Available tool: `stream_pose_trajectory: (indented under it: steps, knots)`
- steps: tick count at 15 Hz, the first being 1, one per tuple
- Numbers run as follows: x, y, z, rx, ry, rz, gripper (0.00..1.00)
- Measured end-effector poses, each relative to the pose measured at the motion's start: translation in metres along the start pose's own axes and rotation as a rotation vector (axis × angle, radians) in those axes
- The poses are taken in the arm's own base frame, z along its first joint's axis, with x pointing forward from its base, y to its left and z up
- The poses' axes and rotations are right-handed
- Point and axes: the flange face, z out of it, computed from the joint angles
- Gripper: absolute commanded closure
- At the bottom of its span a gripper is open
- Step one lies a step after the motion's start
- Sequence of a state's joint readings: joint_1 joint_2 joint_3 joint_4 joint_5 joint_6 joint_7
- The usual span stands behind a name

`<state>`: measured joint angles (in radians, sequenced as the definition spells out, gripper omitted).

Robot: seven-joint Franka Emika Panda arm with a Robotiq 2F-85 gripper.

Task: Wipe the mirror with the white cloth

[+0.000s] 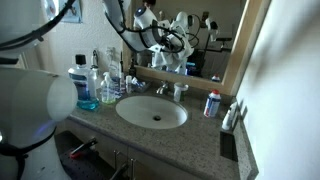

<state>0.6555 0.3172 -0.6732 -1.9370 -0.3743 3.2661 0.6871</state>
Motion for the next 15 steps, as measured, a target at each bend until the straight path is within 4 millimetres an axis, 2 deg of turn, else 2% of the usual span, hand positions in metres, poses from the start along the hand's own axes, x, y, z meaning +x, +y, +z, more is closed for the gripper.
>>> stream_pose_trajectory:
  steps: [3,7,12,15]
  knots:
    - [0.012,-0.006,-0.012,0.028,0.037,-0.007,0.98]
    - [0.039,-0.002,-0.033,0.055,0.123,0.001,0.97]
    - [0.076,0.019,-0.052,0.03,0.215,0.018,0.98]
    - [0.089,0.038,-0.057,-0.011,0.235,0.034,0.98]
